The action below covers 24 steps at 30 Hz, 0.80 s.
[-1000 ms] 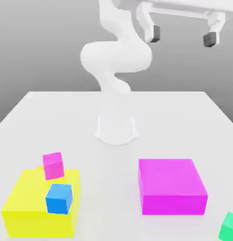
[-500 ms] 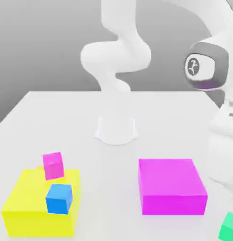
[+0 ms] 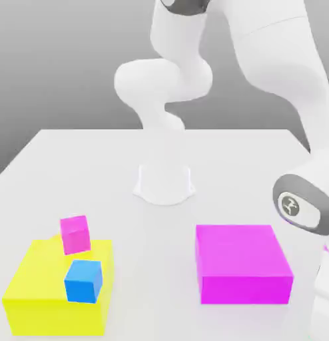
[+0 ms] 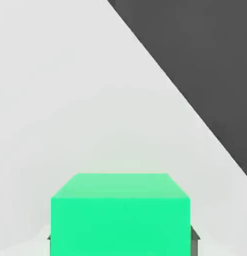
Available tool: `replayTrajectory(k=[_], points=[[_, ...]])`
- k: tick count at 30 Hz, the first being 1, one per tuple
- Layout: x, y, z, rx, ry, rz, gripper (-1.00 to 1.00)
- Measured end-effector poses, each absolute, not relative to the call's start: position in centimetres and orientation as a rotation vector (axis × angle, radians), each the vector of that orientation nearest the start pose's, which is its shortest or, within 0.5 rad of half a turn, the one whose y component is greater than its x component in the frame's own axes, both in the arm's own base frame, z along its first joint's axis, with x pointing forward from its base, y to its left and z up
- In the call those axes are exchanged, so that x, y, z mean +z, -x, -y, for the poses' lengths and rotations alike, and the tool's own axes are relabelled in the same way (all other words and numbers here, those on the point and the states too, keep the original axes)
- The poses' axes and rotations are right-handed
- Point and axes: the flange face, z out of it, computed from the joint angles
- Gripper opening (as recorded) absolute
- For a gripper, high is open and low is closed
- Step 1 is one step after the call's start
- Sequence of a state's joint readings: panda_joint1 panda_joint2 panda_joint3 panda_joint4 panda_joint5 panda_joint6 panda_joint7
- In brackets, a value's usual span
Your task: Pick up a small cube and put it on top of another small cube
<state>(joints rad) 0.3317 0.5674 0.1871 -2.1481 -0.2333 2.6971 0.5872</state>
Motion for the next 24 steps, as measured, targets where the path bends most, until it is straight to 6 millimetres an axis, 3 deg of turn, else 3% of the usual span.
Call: replayTrajectory(k=[4, 5, 10, 13, 14, 17, 24], points=[[18.7, -48.2, -28.5, 0.001, 3.137, 0.167, -1.00], [19.9, -48.7, -26.9, -0.002, 3.146, 0.084, -1.00], [24.6, -50.4, -14.8, -0.018, 3.128, -0.550, -1.00], [27.0, -49.7, -7.2, -0.023, 3.039, -0.952, -1.00], [27.8, -49.3, -3.9, -0.023, 2.986, -1.112, -1.00], [30.0, -46.7, 4.8, -0.022, 2.779, -1.556, -1.00], [33.6, -38.0, 14.9, -0.008, 2.224, -2.235, -1.00]])
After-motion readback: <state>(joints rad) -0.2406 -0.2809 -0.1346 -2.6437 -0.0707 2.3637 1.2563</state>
